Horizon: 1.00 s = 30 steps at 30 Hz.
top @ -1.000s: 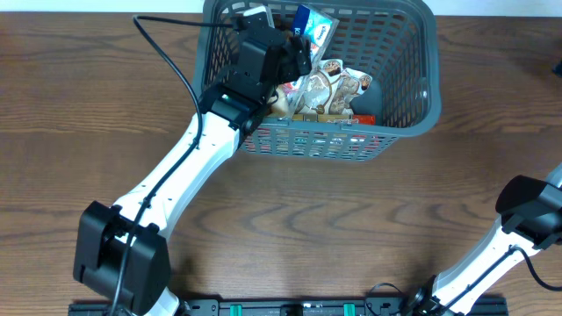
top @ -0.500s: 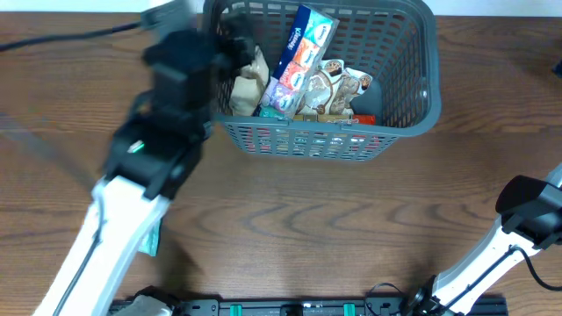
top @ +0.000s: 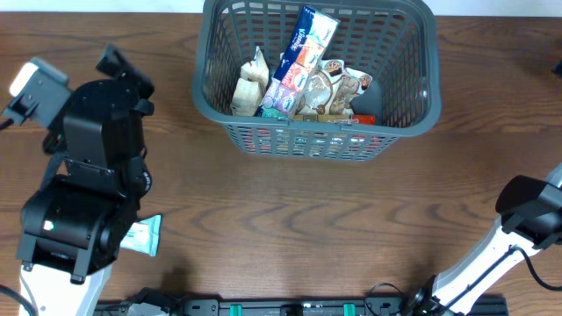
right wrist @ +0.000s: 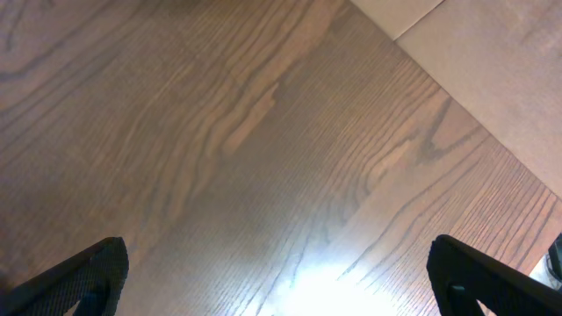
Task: Pack container
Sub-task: 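Open the left gripper to drop the rice bag and pull back, then move the left gripper down to the mint-green wet-wipes pack and grasp it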
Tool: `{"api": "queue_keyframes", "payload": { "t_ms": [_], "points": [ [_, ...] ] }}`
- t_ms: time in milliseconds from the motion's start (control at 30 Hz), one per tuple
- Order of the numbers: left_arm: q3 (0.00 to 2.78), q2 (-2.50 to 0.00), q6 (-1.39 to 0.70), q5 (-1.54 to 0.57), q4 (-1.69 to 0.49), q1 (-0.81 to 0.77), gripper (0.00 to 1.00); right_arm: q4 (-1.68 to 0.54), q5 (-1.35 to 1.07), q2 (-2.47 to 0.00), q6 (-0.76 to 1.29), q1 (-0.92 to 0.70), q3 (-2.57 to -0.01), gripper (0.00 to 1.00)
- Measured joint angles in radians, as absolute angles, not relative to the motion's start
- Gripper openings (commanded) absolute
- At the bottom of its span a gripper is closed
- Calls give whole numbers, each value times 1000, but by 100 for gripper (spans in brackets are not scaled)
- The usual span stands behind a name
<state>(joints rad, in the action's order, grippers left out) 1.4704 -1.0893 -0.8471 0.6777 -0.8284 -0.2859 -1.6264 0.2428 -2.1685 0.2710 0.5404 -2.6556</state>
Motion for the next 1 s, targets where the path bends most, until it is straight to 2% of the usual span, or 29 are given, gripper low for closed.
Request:
{"api": "queue_keyframes", "payload": {
  "t_ms": [233,467,667,1000],
  "points": [
    [1470,-1109,-1006,686,-1179,-144,99,-1626,243,-2168,271,540,-2656,99],
    [1471,-1200,-1299,611,-1491,42,99,-1626,243,-2168,271,540,-2656,99],
    [1471,-1374,-1428,499,-1518,143,99,-1626,243,-2168,271,540,-2656,99],
    [1424,-1642,-1700,331,-1477,168,99,-1626,243,-2168,271,540,-2656,99]
  ]
}}
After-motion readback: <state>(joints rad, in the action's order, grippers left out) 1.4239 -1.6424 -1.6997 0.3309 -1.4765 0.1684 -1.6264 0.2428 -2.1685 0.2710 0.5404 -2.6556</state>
